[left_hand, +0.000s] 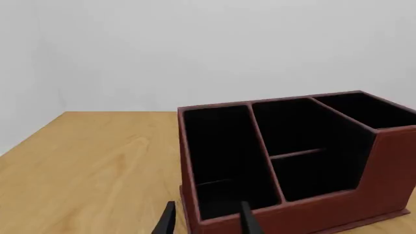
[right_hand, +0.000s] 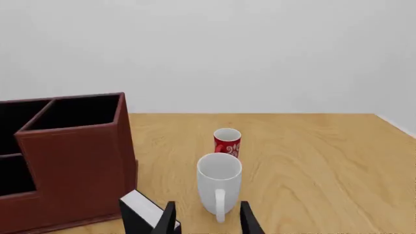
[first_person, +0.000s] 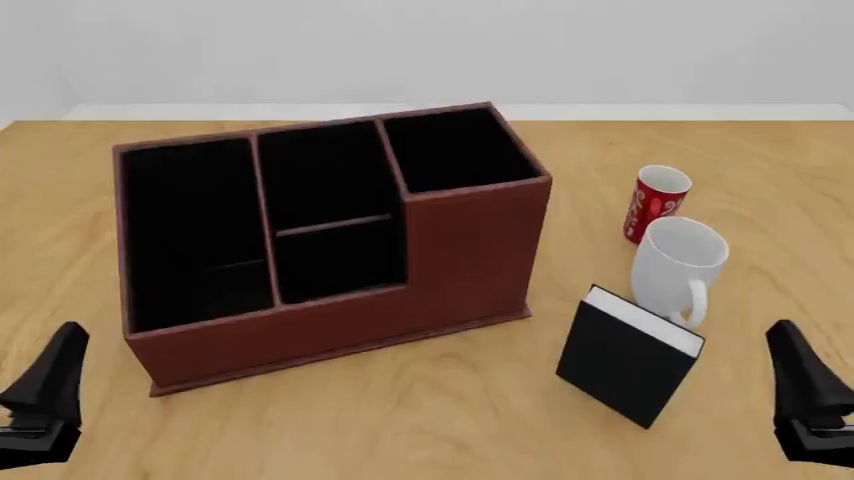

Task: Pick up the book and place it in the right compartment of the caddy.

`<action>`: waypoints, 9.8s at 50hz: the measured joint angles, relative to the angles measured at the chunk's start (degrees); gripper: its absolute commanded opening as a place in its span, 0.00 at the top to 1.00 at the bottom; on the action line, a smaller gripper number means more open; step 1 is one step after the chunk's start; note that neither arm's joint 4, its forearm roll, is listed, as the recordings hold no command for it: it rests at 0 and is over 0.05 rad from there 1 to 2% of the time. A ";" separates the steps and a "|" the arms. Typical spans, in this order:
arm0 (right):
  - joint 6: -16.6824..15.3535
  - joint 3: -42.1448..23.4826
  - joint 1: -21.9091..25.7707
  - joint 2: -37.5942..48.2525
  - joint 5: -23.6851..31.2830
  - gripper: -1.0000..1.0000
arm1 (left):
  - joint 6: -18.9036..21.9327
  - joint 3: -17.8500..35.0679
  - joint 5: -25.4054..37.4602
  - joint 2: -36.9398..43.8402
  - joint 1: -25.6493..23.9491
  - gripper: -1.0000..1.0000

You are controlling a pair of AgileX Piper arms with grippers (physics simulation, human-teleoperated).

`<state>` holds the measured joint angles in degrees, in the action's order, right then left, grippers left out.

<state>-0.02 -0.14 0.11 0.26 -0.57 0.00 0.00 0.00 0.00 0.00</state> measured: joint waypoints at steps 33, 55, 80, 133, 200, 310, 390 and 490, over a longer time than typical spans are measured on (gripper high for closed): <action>-7.94 -9.12 10.13 9.34 6.93 0.00 | 0.00 0.00 0.00 0.00 0.00 0.00; -13.31 -13.76 15.24 23.60 7.98 0.00 | 0.00 0.00 0.00 0.00 0.00 0.00; -19.47 -19.77 15.52 40.04 9.53 0.00 | 0.00 0.00 0.00 0.00 0.00 0.00; -17.04 -22.43 18.63 62.93 7.09 0.00 | 0.00 0.00 0.00 0.00 0.00 0.00; -4.31 -32.89 30.61 50.53 31.92 1.00 | 0.00 0.00 0.00 0.00 0.00 0.00; -13.92 -124.46 30.21 97.69 67.92 1.00 | 0.00 0.00 0.00 0.00 0.00 0.00; -6.45 -107.11 30.95 106.42 46.64 1.00 | 0.00 0.00 0.00 0.00 0.00 0.00; -5.61 -79.93 29.99 90.22 30.92 0.00 | 0.00 0.00 0.00 0.00 0.00 0.00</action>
<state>-5.63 -80.07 30.09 90.49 30.35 0.00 0.00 0.00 0.00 0.00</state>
